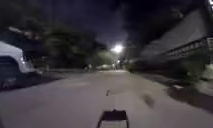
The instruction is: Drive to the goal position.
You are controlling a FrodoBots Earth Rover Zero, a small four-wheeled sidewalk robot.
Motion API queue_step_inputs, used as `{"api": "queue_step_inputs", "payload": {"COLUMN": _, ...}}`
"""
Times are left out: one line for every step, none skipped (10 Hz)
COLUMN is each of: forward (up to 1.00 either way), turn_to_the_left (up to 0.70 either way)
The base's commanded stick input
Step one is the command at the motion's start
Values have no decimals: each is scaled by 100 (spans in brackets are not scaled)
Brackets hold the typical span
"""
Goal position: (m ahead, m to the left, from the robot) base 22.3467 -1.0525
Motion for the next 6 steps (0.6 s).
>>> {"api": "queue_step_inputs", "payload": {"forward": 100, "turn_to_the_left": 0}}
{"api": "queue_step_inputs", "payload": {"forward": 100, "turn_to_the_left": 0}}
{"api": "queue_step_inputs", "payload": {"forward": 100, "turn_to_the_left": 0}}
{"api": "queue_step_inputs", "payload": {"forward": 100, "turn_to_the_left": 0}}
{"api": "queue_step_inputs", "payload": {"forward": 100, "turn_to_the_left": -35}}
{"api": "queue_step_inputs", "payload": {"forward": 100, "turn_to_the_left": -40}}
